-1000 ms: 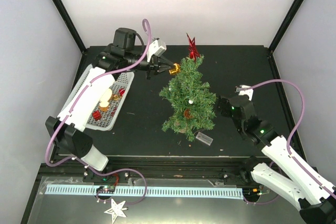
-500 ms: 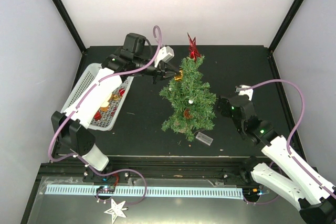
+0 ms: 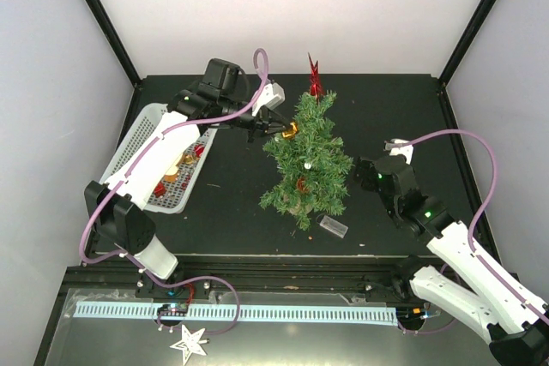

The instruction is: Decorate the small christmas tree

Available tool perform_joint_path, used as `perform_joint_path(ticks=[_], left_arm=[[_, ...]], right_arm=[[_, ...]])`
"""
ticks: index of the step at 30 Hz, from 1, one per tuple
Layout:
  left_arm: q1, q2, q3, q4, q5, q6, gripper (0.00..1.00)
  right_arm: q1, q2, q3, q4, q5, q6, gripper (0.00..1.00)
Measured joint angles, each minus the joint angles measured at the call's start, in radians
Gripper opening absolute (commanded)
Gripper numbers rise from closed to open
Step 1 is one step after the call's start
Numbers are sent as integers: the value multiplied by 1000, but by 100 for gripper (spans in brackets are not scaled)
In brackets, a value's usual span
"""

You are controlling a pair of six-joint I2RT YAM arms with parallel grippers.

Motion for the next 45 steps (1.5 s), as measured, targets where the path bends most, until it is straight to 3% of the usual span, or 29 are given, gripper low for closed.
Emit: perform_joint_path(ticks=[8,18,23,45], left_arm=[[-18,0,1,-37,-2,25,12],[-32,0,14,-62,-23,45,40],[-32,0,14,-61,-45,45,48],[-17,-23,49,4,-148,7,53]], right_arm=[[0,0,0,0,0,0,96],[0,0,0,2,0,0,96],[0,0,0,2,0,0,96],[0,0,0,2,0,-1,96]])
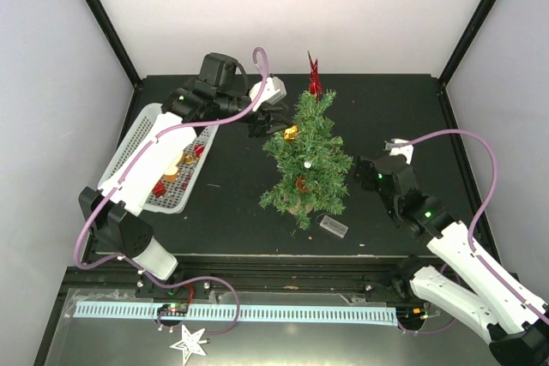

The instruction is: Decorate the small christmas tree

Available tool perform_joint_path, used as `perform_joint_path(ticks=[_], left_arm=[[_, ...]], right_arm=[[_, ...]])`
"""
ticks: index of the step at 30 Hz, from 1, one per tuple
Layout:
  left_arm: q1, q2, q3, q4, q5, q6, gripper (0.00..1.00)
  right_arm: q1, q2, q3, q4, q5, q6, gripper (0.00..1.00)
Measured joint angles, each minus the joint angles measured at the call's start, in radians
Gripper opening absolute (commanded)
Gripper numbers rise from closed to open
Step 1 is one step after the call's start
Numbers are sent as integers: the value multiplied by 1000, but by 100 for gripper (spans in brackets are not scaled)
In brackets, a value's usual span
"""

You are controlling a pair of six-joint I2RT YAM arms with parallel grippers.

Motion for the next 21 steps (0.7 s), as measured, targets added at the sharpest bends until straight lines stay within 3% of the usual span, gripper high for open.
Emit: perform_joint_path(ticks=[10,21], left_arm=[[107,-42,2,1,-12,-22,62],[450,-242,-138,-30,16,-36,69]], right_arm=[[0,6,25,-8,14,-23,96],[0,-9,106,-42,25,-81,98]])
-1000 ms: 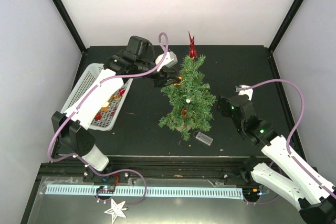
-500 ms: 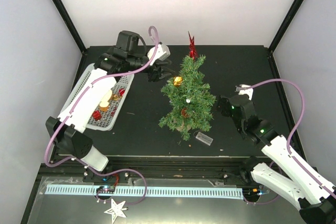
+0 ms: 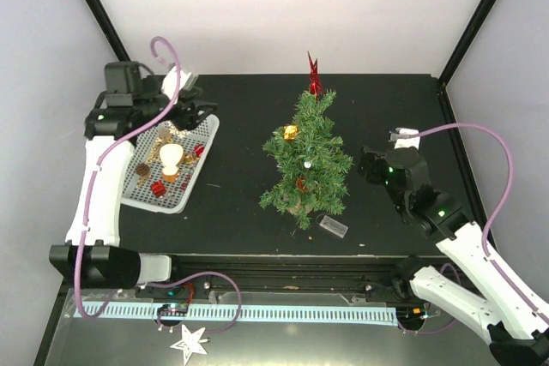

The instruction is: Decorate the small christmas tree

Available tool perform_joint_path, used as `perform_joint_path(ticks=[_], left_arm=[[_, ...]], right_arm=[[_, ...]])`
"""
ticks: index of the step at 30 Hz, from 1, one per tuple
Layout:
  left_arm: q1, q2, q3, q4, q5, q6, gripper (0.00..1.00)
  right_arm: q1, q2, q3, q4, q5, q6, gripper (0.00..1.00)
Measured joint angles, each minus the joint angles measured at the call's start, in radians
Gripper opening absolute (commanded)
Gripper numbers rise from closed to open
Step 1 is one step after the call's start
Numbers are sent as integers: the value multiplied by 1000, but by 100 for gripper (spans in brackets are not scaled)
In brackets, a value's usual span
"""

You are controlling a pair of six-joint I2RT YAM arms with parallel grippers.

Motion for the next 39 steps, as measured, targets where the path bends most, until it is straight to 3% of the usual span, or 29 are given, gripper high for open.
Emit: perform_joint_path(ticks=[7,13,18,25,34,39], left_arm=[[183,-158,-129,-202,37,129,74],[235,-326,-206,-358,89,209,74],[237,-422,-211,-401,156,191,75],[238,-545,-233,-402,233,131,76],[238,-765,-275,-407,291,74,79],[238,-846,-279,-441,307,65,79]], right_arm=[[0,19,221,-75,-170,-104,100],[0,16,328,-134,-306,-176,100],[0,-22,334,-192,-410,-211,100],[0,-221,327,-260,-576,-244,100],[0,-492,400,-317,-628,-259,100],[0,-560,407,-336,-660,-253,100]])
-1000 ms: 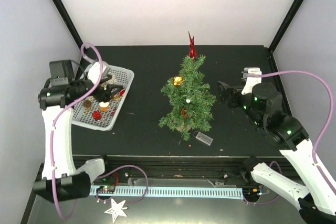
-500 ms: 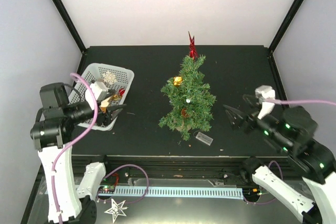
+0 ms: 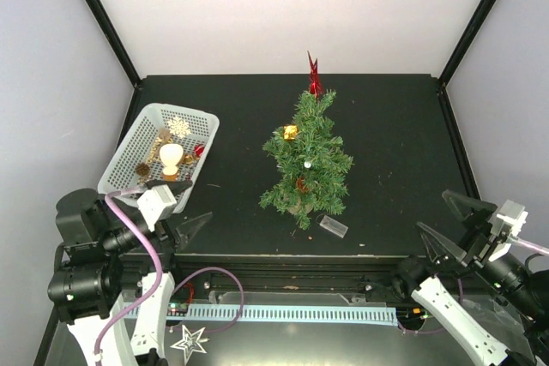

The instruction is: Decorate the small christmas tree

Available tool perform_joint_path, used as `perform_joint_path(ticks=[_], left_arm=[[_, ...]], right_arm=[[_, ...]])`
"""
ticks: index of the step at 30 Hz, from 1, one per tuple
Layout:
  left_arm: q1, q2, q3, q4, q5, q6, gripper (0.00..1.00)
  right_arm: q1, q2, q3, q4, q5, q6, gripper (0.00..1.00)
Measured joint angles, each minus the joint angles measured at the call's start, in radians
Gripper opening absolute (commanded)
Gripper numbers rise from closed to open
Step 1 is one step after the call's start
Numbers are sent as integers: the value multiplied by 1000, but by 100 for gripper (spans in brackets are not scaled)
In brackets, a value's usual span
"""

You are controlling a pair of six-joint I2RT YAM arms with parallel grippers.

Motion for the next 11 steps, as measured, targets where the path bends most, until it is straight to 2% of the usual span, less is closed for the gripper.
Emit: perform_joint_path(ticks=[11], left_arm=[[0,-108,-92,-21,11,-63,82]], right_arm=[[0,-36,-56,-33,-16,25,100]])
